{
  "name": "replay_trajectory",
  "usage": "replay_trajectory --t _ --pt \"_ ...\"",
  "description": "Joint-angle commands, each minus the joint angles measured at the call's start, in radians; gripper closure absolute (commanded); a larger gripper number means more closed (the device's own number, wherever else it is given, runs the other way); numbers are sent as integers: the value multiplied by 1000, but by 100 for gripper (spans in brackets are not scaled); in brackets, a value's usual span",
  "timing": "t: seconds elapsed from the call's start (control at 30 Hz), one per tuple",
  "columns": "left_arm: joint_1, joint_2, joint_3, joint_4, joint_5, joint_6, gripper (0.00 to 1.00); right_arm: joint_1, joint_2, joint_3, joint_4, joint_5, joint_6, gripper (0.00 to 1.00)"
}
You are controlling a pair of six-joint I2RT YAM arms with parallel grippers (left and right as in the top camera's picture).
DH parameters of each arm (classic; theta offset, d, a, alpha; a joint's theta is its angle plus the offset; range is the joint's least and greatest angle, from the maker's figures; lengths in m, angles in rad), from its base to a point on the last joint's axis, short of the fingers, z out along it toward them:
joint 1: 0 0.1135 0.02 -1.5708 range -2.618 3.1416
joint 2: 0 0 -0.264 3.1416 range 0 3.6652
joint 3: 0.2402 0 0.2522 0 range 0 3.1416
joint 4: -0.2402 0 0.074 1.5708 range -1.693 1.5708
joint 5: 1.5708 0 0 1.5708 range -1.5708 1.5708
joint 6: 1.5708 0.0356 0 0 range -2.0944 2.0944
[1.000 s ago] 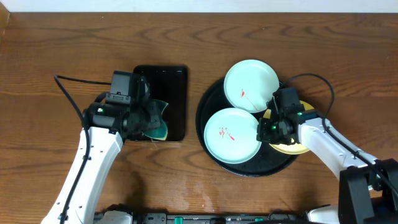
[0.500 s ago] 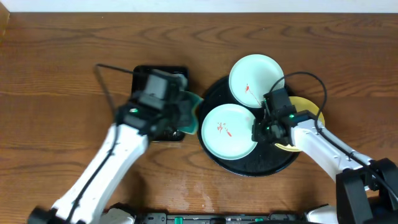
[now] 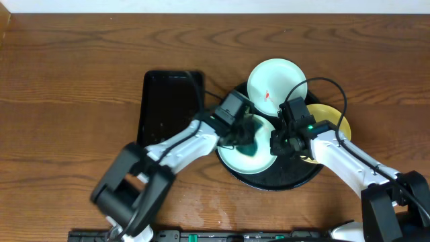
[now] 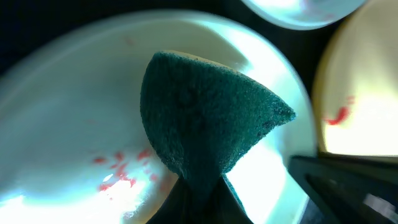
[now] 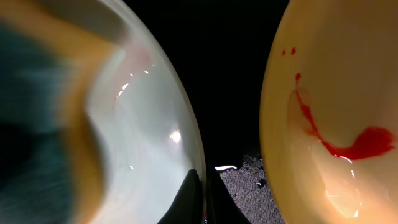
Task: Clean dirty plates on tray and stack at the side
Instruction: 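Scrub the pale green plate with the sponge in the left gripper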
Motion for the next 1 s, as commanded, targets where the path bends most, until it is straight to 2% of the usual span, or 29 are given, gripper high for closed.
replay_trajectory --t 0.0,0.07,0.23,0.4,0.5,0.63,0.67,0.83,0.97 --pt "-8 77 3 -1 23 -86 93 14 3 -1 -1 6 -33 99" --pt "-2 106 3 -30 -19 -86 93 14 3 -1 0 6 -32 99" --pt "35 95 26 -209 -238 -86 92 14 3 -1 0 10 -33 99" --pt "62 68 85 -410 -514 -73 92 14 3 -1 0 14 -33 99" --pt "62 68 94 -443 -576 -33 93 14 3 -1 -2 14 -33 99" --pt "57 69 94 -432 -550 -34 93 14 3 -1 -5 14 -33 99" --pt "56 69 94 -418 -508 -34 92 14 3 -1 -6 14 -33 99" --pt "44 79 92 -236 -114 -34 92 14 3 -1 -5 14 -43 99" --pt "27 90 92 -143 -35 -88 92 14 3 -1 -4 13 -67 99"
